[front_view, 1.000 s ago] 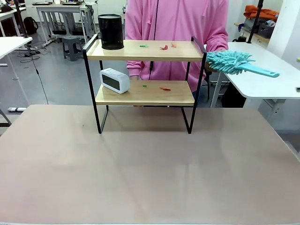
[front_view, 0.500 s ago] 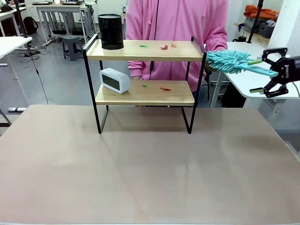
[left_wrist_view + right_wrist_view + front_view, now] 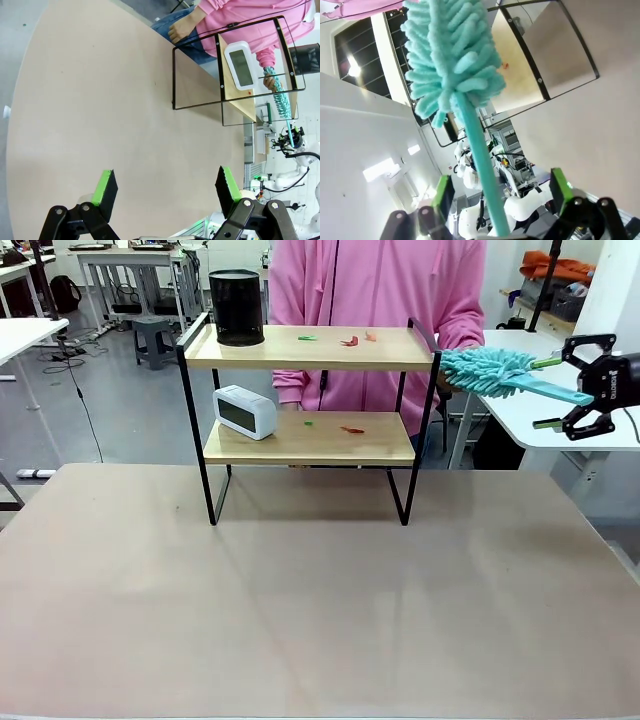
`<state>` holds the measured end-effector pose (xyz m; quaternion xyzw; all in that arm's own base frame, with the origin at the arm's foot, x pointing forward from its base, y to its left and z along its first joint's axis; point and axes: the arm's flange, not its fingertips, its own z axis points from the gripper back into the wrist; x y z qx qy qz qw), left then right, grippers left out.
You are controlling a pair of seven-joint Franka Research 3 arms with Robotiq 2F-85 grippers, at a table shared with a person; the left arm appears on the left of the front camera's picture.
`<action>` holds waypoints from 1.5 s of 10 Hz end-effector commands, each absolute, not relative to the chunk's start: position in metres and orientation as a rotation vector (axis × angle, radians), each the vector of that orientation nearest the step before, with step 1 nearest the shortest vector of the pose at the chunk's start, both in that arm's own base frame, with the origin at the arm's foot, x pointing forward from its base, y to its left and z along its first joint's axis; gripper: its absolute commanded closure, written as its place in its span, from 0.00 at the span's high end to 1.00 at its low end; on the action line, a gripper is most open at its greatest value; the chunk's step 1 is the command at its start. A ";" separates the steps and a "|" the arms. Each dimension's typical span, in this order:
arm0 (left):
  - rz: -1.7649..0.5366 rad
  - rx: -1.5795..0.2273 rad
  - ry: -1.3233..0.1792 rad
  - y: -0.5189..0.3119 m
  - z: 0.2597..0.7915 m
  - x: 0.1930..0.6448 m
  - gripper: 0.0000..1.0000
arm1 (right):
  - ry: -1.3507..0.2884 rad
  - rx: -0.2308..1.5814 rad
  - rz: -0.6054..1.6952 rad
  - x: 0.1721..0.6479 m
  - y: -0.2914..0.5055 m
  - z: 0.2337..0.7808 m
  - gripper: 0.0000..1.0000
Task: Clean the shelf.
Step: Pick up the Duster from the human.
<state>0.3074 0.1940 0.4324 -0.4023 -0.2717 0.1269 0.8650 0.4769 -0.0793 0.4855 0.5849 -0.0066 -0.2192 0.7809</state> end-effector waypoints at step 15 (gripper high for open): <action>0.246 -0.848 -0.585 0.194 0.431 0.306 1.00 | -0.204 1.265 -0.428 0.479 -0.073 0.484 0.00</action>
